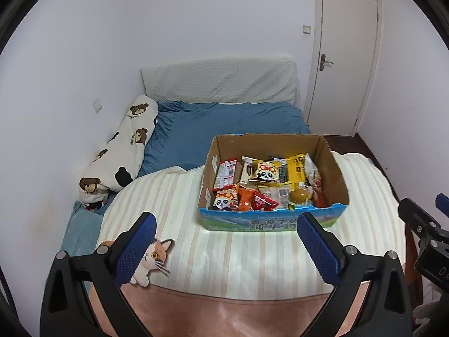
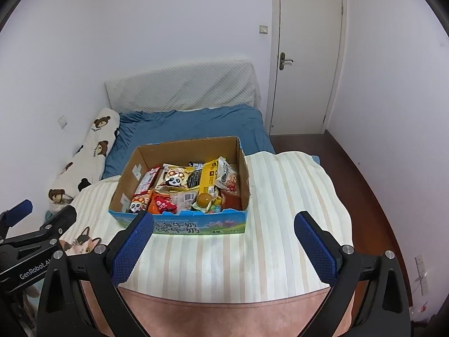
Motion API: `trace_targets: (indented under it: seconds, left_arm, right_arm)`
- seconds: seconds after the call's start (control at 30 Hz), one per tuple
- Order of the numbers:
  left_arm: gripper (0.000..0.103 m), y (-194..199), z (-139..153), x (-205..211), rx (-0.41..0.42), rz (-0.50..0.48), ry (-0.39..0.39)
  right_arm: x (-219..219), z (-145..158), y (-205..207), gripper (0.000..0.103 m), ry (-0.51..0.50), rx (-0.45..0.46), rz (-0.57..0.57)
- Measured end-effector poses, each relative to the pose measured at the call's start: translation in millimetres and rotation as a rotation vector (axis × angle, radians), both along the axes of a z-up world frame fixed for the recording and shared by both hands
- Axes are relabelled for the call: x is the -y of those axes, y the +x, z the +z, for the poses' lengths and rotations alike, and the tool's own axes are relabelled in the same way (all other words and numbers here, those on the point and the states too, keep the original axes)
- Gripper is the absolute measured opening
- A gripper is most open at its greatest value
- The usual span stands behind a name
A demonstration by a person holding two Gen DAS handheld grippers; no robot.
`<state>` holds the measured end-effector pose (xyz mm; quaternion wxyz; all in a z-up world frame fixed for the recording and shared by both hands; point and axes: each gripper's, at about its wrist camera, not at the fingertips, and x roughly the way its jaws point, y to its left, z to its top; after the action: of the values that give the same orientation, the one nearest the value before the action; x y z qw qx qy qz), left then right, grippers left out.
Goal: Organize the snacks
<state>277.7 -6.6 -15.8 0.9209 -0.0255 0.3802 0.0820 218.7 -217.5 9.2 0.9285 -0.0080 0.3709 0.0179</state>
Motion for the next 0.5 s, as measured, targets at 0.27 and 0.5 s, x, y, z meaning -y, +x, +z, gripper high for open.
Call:
trace_targets:
  seconds: [0.27,0.5]
  left_arm:
    - [0.103,25.8,-20.6,-2.1,-0.047,0.013,-0.001]
    - [0.103,34.4,-29.8,-2.0,-0.064,0.011,-0.013]
  right_arm:
    - [-1.2,-22.2,27.2,0.102,-0.016,-0.039,-0.025]
    - [-0.7,-32.0,32.7,0.102,-0.033,-0.060,-0.032]
